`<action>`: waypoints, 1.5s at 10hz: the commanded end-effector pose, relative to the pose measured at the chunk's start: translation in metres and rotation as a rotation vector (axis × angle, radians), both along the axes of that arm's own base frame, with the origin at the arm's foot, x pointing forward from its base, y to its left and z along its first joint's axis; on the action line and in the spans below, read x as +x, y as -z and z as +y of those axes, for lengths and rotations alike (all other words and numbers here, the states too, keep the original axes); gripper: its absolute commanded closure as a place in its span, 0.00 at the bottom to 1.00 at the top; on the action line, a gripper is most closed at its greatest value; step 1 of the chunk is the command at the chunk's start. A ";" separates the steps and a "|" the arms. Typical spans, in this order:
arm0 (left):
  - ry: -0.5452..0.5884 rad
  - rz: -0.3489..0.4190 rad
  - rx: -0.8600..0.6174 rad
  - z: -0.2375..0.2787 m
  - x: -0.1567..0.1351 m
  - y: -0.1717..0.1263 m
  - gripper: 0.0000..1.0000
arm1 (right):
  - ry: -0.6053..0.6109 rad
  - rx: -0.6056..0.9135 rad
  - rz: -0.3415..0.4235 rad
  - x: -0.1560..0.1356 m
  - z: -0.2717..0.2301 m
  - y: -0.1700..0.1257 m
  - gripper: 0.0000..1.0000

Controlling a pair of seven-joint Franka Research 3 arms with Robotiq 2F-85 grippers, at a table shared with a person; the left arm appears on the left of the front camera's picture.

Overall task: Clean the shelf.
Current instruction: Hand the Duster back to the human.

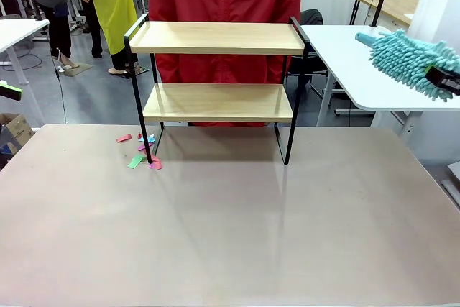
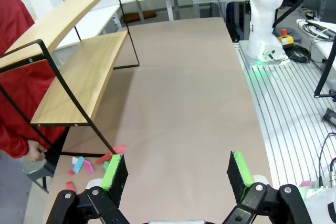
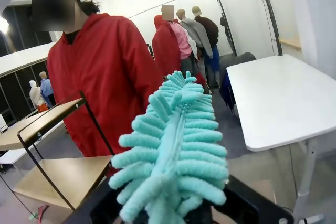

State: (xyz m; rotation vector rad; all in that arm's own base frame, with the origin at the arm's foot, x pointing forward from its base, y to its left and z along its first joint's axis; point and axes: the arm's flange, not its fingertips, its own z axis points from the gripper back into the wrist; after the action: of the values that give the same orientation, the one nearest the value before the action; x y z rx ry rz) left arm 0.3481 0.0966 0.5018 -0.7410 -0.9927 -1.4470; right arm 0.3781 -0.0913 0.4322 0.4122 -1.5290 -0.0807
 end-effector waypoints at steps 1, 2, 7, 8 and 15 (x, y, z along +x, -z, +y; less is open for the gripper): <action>0.004 -0.015 -0.025 0.000 0.001 -0.002 0.00 | 0.034 -0.020 -0.105 -0.019 0.048 0.031 0.84; 0.004 -0.015 -0.025 0.000 0.001 -0.002 0.00 | 0.000 0.000 0.000 0.000 0.000 0.000 0.84; 0.004 -0.015 -0.025 0.000 0.001 -0.002 0.00 | 0.000 0.000 0.000 0.000 0.000 0.000 0.84; 0.004 -0.015 -0.025 0.000 0.001 -0.002 0.00 | 0.000 0.000 0.000 0.000 0.000 0.000 0.84; 0.004 -0.015 -0.025 0.000 0.001 -0.002 0.00 | 0.000 0.000 0.000 0.000 0.000 0.000 0.84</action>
State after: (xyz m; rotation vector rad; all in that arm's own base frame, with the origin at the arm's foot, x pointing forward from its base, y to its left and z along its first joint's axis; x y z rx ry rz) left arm 0.3481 0.0966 0.5017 -0.7411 -0.9927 -1.4469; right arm 0.3785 -0.0921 0.4309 0.4149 -1.5360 -0.0783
